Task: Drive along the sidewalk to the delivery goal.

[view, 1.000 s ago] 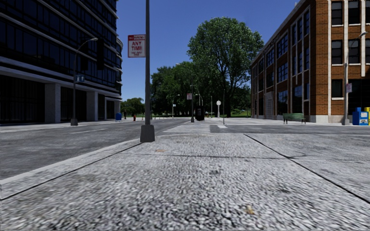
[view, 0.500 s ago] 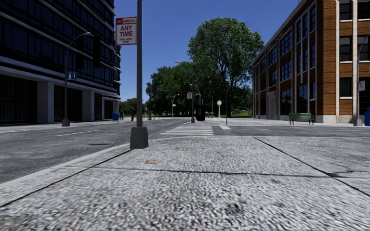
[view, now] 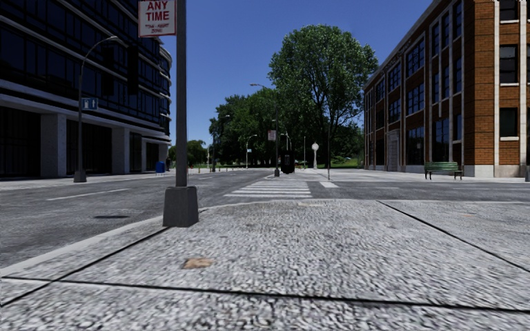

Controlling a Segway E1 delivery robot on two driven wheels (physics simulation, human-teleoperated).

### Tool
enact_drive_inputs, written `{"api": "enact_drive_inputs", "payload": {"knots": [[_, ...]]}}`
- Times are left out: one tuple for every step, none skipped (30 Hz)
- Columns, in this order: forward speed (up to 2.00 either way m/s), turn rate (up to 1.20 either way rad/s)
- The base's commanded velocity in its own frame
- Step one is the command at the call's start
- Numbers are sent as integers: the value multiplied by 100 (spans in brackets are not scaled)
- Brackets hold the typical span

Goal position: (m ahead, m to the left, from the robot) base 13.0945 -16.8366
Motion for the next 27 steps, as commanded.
{"api": "enact_drive_inputs", "payload": {"knots": [[200,0],[200,0],[200,0],[200,0],[200,0],[200,0],[200,0],[200,0],[200,0],[200,0],[200,0],[200,0],[200,0],[200,0],[200,0],[200,0],[200,0],[200,0],[200,0],[200,0],[200,0],[200,0],[200,0],[200,0],[200,0],[200,0],[200,0]]}}
